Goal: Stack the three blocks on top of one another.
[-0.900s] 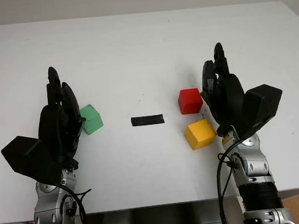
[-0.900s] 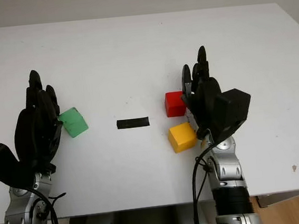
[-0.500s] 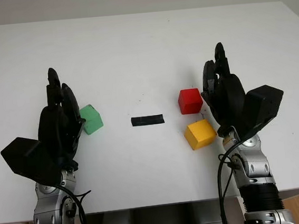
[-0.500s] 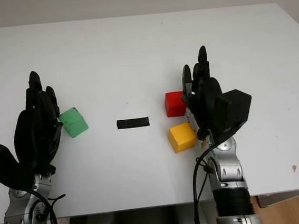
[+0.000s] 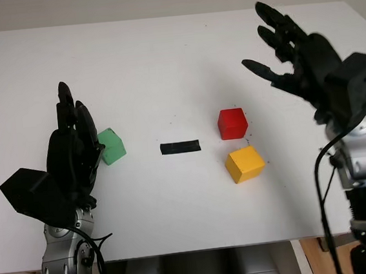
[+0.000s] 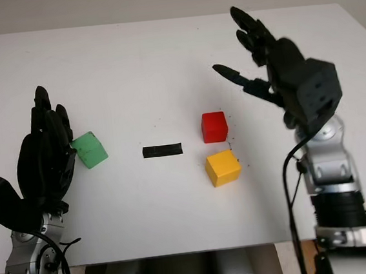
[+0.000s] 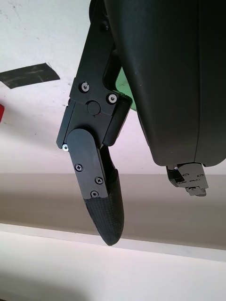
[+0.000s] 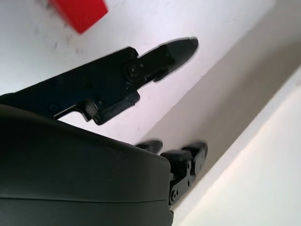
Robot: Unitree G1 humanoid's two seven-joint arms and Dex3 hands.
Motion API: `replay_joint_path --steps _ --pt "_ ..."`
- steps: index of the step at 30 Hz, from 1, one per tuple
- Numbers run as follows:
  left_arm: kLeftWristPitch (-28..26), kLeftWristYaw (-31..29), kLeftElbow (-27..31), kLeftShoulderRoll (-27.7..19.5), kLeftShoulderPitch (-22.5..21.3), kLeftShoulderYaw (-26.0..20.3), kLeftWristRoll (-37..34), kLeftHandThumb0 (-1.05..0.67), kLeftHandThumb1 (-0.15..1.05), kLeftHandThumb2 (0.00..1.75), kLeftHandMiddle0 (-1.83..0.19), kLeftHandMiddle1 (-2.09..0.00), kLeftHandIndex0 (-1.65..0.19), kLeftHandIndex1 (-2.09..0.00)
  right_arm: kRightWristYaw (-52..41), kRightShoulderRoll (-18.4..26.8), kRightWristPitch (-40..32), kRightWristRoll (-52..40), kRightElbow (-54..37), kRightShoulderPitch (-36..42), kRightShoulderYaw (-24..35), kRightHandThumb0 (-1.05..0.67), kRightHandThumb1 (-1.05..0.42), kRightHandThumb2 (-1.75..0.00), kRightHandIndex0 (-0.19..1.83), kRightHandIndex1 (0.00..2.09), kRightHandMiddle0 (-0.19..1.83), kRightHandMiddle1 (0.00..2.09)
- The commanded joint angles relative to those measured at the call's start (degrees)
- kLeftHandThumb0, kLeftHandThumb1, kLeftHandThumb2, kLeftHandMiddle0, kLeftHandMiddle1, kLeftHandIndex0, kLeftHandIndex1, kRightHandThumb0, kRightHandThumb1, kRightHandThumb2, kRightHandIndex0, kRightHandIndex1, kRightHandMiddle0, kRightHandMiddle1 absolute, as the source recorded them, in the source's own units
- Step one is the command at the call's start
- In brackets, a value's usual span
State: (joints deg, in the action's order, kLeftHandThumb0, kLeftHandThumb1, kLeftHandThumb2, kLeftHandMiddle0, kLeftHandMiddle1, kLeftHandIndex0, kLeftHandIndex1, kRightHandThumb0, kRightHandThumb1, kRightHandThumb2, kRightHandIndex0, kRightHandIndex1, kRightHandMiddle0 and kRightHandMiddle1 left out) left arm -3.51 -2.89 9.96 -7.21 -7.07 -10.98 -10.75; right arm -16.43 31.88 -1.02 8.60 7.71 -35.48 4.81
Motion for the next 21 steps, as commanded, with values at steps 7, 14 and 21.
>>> replay_joint_path --steps 7,14,21 --pt "0.36 -0.16 1.21 0.4 0.98 0.44 0.19 -0.77 1.05 0.67 0.19 0.0 0.19 0.0 -6.11 7.13 -1.22 9.11 -0.8 -2.8 -6.11 -0.61 -0.74 -0.06 0.56 0.16 0.56 0.16" --pt "0.52 -0.4 1.39 0.53 1.25 0.85 0.38 -0.78 1.05 0.68 0.19 0.0 0.19 0.0 -11.38 11.71 -0.85 19.68 -4.86 -2.97 -12.24 -0.63 -0.77 -0.06 0.49 0.08 0.53 0.08" --pt "0.17 -0.12 1.84 0.77 1.68 1.05 0.31 -0.78 1.05 0.67 0.19 0.0 0.19 0.0 -12.56 11.62 0.09 27.37 -7.91 -2.91 -16.08 -0.66 -0.77 -0.06 0.5 0.08 0.53 0.07"
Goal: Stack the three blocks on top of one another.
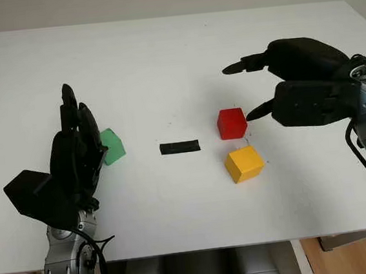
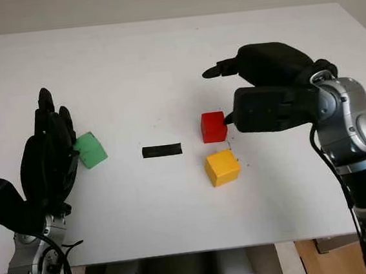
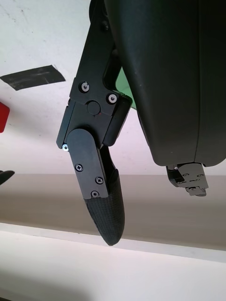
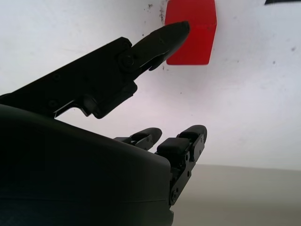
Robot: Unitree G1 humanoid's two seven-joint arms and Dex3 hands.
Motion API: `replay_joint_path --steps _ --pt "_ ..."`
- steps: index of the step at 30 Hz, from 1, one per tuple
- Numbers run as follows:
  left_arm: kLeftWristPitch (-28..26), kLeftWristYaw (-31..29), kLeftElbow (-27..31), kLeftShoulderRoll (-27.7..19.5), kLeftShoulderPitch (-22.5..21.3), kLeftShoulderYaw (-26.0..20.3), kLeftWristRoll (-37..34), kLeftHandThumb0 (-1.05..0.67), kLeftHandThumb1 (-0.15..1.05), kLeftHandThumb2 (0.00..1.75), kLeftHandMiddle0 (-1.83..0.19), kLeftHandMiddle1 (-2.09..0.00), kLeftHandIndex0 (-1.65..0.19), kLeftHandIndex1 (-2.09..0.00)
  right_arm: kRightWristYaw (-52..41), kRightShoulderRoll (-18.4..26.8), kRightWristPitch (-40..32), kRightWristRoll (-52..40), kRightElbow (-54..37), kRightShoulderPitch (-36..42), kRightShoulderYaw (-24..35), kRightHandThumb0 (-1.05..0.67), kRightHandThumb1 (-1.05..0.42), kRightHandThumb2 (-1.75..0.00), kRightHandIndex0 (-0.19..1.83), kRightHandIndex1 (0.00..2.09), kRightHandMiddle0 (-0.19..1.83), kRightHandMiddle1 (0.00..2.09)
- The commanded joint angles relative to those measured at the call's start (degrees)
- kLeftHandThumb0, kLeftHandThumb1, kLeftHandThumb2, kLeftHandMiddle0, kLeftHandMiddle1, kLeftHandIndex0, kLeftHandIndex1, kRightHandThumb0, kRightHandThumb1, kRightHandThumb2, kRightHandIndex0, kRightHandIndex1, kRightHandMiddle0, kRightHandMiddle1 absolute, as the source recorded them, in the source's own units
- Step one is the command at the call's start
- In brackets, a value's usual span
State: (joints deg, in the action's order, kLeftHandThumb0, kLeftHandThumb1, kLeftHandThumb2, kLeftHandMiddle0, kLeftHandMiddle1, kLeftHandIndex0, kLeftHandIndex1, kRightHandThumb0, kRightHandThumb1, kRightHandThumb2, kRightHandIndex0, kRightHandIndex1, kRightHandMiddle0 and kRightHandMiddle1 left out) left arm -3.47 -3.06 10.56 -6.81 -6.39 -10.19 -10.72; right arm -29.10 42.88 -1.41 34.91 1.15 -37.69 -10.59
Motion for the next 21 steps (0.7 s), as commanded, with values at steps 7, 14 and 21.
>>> replay_joint_path --steps 7,14,21 --pt "0.55 0.17 1.26 0.5 1.4 0.55 0.44 -0.78 1.05 0.67 0.19 0.0 0.19 0.0 1.05 -0.88 0.56 8.02 -3.49 0.32 -3.95 -0.68 -0.79 -0.05 0.55 0.09 0.56 0.08" --pt "0.51 0.48 1.2 0.73 1.52 0.82 0.53 -0.77 1.05 0.66 0.19 0.0 0.19 0.0 4.05 -1.85 2.57 11.77 -3.5 2.41 -5.51 -0.67 -0.81 -0.06 0.56 0.09 0.59 0.08" --pt "0.42 0.04 1.24 0.35 1.72 0.71 0.35 -0.78 1.05 0.66 0.19 0.0 0.19 0.0 4.97 -3.2 2.44 14.49 -3.03 3.9 -6.5 -0.64 -0.83 -0.06 0.54 0.07 0.59 0.07"
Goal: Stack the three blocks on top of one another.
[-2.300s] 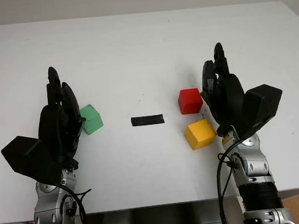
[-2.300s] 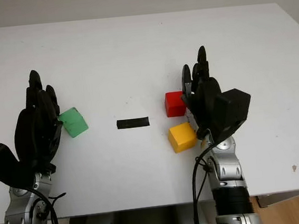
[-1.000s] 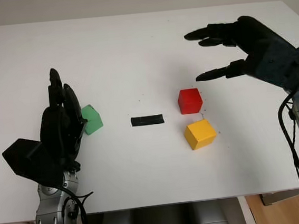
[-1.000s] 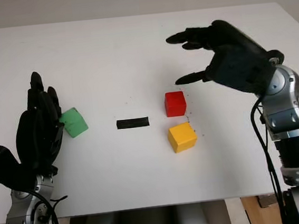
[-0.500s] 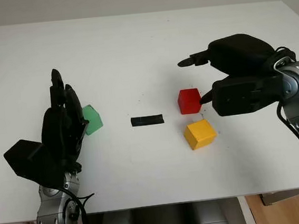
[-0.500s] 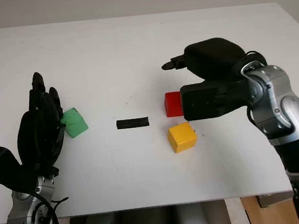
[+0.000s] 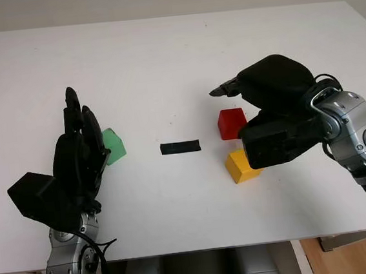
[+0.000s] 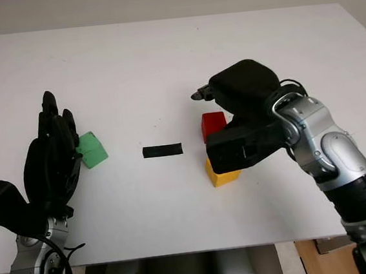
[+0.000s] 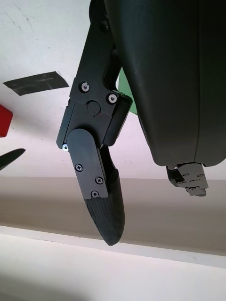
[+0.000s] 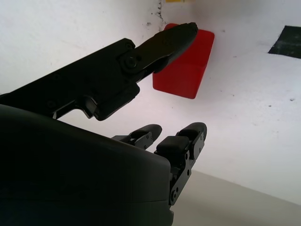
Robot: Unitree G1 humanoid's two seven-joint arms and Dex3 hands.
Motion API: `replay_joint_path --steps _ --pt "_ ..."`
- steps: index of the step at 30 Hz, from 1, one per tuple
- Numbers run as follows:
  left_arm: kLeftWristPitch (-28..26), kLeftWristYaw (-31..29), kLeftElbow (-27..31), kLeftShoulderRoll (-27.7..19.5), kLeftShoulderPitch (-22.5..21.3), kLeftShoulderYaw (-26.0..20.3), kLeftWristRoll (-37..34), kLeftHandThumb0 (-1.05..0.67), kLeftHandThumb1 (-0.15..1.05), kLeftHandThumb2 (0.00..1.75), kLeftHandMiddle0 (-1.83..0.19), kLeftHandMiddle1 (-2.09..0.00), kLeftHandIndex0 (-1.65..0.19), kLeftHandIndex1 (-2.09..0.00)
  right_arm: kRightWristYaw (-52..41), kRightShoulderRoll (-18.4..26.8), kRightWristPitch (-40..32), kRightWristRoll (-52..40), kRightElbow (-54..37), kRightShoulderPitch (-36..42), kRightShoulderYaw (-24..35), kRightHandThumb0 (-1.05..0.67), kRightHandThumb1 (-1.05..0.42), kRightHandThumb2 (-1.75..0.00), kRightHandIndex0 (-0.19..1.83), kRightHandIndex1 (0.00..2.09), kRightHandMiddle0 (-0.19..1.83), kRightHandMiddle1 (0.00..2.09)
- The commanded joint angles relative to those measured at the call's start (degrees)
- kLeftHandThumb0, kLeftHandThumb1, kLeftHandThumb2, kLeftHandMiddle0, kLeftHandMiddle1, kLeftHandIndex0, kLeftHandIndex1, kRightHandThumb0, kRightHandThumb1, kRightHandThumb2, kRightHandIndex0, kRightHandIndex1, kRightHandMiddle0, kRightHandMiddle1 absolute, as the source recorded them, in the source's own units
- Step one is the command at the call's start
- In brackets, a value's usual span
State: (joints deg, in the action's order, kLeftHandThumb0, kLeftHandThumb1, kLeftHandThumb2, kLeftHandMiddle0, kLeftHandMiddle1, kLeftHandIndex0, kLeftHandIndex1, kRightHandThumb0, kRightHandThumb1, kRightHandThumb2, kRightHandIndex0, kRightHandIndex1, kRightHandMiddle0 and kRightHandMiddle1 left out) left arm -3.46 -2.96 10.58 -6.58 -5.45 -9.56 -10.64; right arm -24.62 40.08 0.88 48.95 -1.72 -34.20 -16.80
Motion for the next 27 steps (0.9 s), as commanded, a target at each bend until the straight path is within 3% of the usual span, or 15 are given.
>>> replay_joint_path --steps 1,10,22,24,25,27 --pt "0.49 -0.03 1.23 0.17 0.8 0.04 0.27 -0.78 1.05 0.65 0.19 0.0 0.19 0.0 0.68 -0.47 0.23 0.95 0.08 0.51 -0.47 -0.64 -0.83 -0.06 0.53 0.06 0.59 0.07" --pt "0.42 -0.04 1.58 0.15 0.98 0.14 0.36 -0.76 1.05 0.65 0.19 0.0 0.19 0.0 5.02 -0.67 1.82 6.32 3.6 0.62 -2.43 -0.72 -0.85 -0.06 0.6 0.1 0.68 0.11" --pt "0.53 0.17 1.6 0.27 1.12 0.19 0.57 -0.76 1.05 0.65 0.19 0.0 0.19 0.0 10.83 -1.31 3.13 6.31 9.03 0.1 -2.15 -0.62 -0.85 -0.05 0.67 0.13 0.69 0.18" --pt "0.48 0.16 1.66 0.22 1.14 0.17 0.57 -0.76 1.05 0.65 0.19 0.0 0.19 0.0 11.05 -1.29 3.01 6.31 9.33 -0.04 -2.21 -0.6 -0.85 -0.05 0.62 0.27 0.56 0.45" --pt "0.46 0.18 1.69 0.23 1.14 0.17 0.56 -0.76 1.05 0.65 0.19 0.0 0.19 0.0 11.21 -1.33 2.96 6.29 9.49 -0.07 -2.24 -0.59 -0.85 -0.05 0.51 0.49 0.45 0.65" --pt "0.34 0.09 1.76 0.24 1.15 0.12 0.36 -0.76 1.05 0.65 0.19 0.0 0.19 0.0 12.04 -1.33 3.11 6.57 9.86 -0.11 -2.39 -0.59 -0.85 -0.05 0.37 0.76 0.39 0.77"
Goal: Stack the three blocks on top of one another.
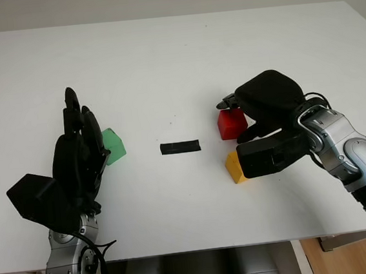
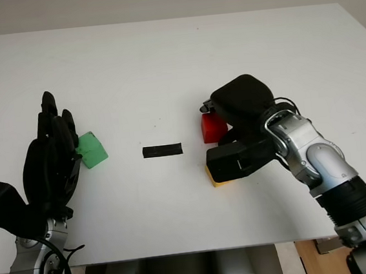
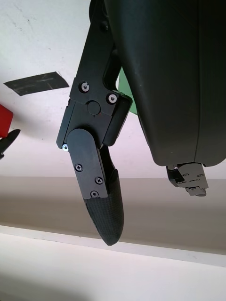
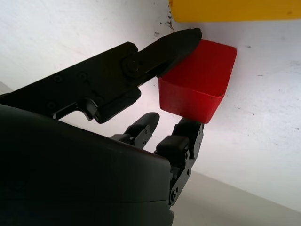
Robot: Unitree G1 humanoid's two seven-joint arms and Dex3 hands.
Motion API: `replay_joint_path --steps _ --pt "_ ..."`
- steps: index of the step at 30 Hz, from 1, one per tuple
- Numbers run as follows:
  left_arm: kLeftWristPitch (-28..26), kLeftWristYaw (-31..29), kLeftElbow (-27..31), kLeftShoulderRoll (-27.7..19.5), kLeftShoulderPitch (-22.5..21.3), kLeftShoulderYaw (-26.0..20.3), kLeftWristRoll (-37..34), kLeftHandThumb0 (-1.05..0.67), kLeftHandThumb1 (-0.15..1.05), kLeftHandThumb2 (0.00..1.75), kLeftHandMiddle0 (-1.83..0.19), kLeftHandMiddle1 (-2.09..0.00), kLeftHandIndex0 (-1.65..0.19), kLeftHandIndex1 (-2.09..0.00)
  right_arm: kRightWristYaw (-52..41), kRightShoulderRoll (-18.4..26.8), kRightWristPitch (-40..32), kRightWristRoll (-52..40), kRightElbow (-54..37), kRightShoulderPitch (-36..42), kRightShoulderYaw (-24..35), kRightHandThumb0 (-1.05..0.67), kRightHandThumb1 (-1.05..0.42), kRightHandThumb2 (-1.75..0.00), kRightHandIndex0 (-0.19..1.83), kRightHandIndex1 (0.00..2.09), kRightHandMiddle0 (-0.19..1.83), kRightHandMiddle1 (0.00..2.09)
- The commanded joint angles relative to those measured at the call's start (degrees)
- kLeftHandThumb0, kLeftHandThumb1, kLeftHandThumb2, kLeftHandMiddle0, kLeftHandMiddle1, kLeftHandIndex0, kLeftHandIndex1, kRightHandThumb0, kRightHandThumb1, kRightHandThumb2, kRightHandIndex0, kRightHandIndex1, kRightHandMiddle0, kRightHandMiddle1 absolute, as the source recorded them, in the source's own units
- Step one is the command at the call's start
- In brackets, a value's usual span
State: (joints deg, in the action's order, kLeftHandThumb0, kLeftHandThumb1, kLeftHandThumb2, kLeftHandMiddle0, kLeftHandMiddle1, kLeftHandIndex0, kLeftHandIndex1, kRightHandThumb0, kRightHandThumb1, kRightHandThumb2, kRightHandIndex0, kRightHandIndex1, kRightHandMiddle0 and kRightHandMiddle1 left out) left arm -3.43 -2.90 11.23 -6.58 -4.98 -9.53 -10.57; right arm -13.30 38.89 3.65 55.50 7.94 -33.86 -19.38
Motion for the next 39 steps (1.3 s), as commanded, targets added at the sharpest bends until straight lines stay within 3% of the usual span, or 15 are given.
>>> replay_joint_path --steps 1,4,7,10,17,19,23,25,30,39 --pt "0.24 0.02 1.16 0.24 0.7 0.08 0.25 -0.76 1.05 0.65 0.19 0.0 0.19 0.0 1.16 -0.11 0.48 0.17 0.39 -0.48 0.1 -0.58 -0.86 -0.05 0.28 1.03 0.38 0.85" --pt "0.27 0.04 1.24 0.23 0.79 0.14 0.37 -0.76 1.05 0.65 0.19 0.0 0.19 0.0 2.38 -0.46 0.66 -0.31 0.83 -0.29 0.33 -0.57 -0.87 -0.05 0.19 1.34 0.38 0.94" --pt "0.3 0.13 1.16 0.25 0.81 0.26 0.58 -0.76 1.05 0.65 0.19 0.0 0.19 0.0 6.37 -1.12 2.89 -2.77 2.47 0.22 1.36 -0.45 -0.88 -0.06 0.24 1.51 0.42 1.37" --pt "0.55 0.06 1.01 0.24 0.81 0.36 0.73 -0.76 1.05 0.66 0.19 0.0 0.19 0.0 8.78 -0.96 4.26 -3.3 3.61 0.05 1.34 -0.38 -0.89 -0.06 0.27 1.55 0.51 1.3" --pt "0.32 0.52 1.21 0.77 0.88 0.36 0.83 -0.76 1.05 0.66 0.19 0.0 0.19 0.0 10.18 -1.29 6.72 -7.7 5.89 -0.62 2.63 -0.31 -0.91 -0.05 0.36 1.25 0.48 1.43" --pt "0.32 0.43 1.17 0.8 0.92 0.31 0.75 -0.76 1.05 0.65 0.19 0.0 0.19 0.0 10.11 -1.99 7.81 -10.73 7.5 -1.23 3.57 -0.31 -0.89 -0.05 0.4 1.15 0.51 1.38" --pt "0.26 0.12 1.19 0.79 1.0 0.22 0.48 -0.77 1.05 0.64 0.19 0.0 0.19 0.0 6.13 -3.14 8.58 -17.74 10.95 -4.01 5.3 -0.33 -0.89 -0.05 0.36 1.02 0.52 1.33" --pt "0.25 0.05 1.2 0.71 1.02 0.2 0.55 -0.77 1.05 0.64 0.19 0.0 0.19 0.0 2.08 -3.52 8.56 -22.28 12.79 -6.13 6.39 -0.33 -0.9 -0.06 0.36 0.84 0.51 1.28" --pt "0.53 0.26 1.24 0.98 1.08 0.12 0.59 -0.76 1.05 0.64 0.19 0.0 0.19 0.0 -6.92 -4.37 8.47 -31.12 16.28 -11.7 8.02 -0.36 -0.93 -0.06 0.34 0.62 0.42 1.39" --pt "0.1 0.13 1.99 1.07 1.56 0.22 0.65 -0.76 1.05 0.65 0.19 0.0 0.19 0.0 -15.12 -7.41 10.7 -34.21 23.13 -21.12 5.57 -0.34 -0.93 -0.06 0.39 0.44 0.39 1.43"
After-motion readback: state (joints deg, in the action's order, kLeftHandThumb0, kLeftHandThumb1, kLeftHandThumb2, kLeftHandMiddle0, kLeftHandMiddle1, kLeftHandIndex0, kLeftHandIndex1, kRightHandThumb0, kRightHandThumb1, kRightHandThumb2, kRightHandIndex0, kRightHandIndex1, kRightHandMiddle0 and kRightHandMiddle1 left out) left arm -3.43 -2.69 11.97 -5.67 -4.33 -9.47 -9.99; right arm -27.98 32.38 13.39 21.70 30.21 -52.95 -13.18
